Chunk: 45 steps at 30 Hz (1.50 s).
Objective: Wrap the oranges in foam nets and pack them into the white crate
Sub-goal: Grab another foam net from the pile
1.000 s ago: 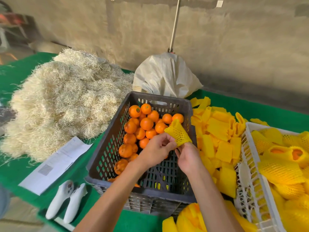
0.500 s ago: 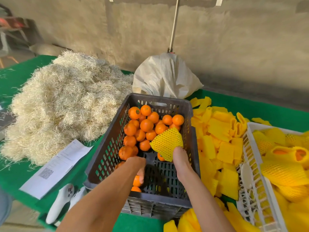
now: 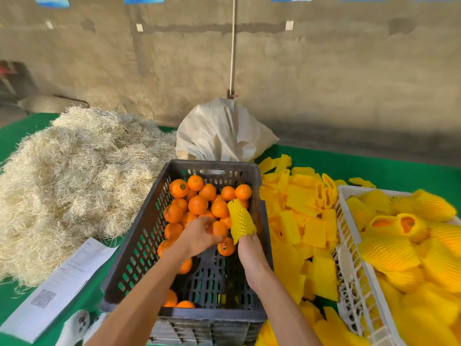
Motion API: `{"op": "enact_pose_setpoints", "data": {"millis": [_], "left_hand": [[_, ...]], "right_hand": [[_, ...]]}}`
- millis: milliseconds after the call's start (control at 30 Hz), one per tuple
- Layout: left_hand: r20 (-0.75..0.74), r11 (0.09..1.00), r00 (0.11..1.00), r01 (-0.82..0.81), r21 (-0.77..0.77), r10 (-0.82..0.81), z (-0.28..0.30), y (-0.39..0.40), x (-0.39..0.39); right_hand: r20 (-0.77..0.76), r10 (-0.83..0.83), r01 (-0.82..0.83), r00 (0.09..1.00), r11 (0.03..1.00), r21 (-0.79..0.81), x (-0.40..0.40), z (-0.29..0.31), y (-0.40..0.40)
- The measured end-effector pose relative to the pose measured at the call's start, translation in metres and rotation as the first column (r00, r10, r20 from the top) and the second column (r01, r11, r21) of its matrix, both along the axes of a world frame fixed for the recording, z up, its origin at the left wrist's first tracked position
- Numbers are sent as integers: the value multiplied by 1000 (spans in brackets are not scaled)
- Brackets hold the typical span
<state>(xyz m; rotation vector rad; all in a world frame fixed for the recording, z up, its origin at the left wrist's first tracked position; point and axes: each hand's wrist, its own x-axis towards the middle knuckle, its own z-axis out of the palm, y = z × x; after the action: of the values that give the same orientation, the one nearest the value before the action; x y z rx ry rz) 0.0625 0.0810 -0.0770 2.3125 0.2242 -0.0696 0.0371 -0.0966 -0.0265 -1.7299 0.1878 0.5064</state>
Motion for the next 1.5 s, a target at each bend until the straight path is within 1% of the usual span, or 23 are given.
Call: {"op": "enact_pose_setpoints", "data": {"millis": [33,67,100,133,167,200,267,300,333,400,467,600,667,733,800,933,1067,1133,1200,1267,1367,1433,1500], "left_hand": [[86,990,995,-43,-134,55,8,-1,-2],[124,958,984,-86,-272,124,16,-4,-5],[121,898,974,-126,-422,193,24,-7,-8],[90,798,967,-142,-585,238,30,-10,-11],[66,671,970,-111,-733,233,37,-14,-13],[65,550,979,-54,-833,195,43,-18,-16],[76,375,990,26,-927,120,57,-30,-21],[75,306,992,41,-951,99,64,-38,-25],[86,269,993,63,-961,77,69,-46,-28],[103,281,993,83,-956,55,76,-62,-32],[77,293,995,54,-954,66,80,-76,-35],[19,238,998,3,-971,65,78,-95,-38],[11,246,999,-3,-969,53,73,-103,-41],[8,281,998,-10,-960,64,68,-108,-43],[8,309,994,-26,-951,109,63,-114,-45],[50,462,985,-32,-886,165,62,-124,-47],[122,486,989,66,-871,85,61,-124,-51],[171,523,985,136,-841,19,62,-120,-55],[175,558,982,186,-809,-74,65,-113,-57],[155,623,972,231,-747,-174,70,-104,-57],[128,732,937,335,-593,-325,82,-96,-58],[120,748,925,364,-555,-361,86,-96,-58],[103,772,935,339,-537,-339,88,-101,-62]], "right_hand": [[62,-18,16,998,999,27,-3,2,-6],[144,-33,25,989,998,55,-6,5,-12],[252,-30,12,967,997,73,-9,8,-20],[362,-22,-8,932,997,80,-12,12,-29],[451,-20,-13,892,997,70,-14,16,-37],[511,-21,-8,859,999,53,-16,18,-45],[542,-22,7,840,1000,29,-20,20,-56],[529,-32,22,848,999,24,-23,19,-61],[504,-39,36,863,999,15,-26,17,-64],[454,-54,52,889,999,15,-28,10,-72],[415,-58,43,908,998,47,-29,8,-79],[397,-47,-7,917,991,132,-31,5,-87],[391,-64,16,918,992,126,-34,1,-91],[377,-76,42,923,994,99,-35,-3,-94],[389,-55,12,919,994,112,-35,-3,-98],[433,19,-61,901,994,85,-35,-1,-103],[384,36,-57,923,997,43,-33,-6,-109],[331,35,-51,943,998,41,-33,-6,-112],[311,61,-76,948,996,36,-33,-4,-115],[290,98,-122,952,990,66,-33,-5,-117],[293,101,-131,951,988,86,-31,-10,-121],[252,66,-120,966,971,207,-26,-12,-122],[174,-37,-20,984,949,314,-20,-11,-122]]}}
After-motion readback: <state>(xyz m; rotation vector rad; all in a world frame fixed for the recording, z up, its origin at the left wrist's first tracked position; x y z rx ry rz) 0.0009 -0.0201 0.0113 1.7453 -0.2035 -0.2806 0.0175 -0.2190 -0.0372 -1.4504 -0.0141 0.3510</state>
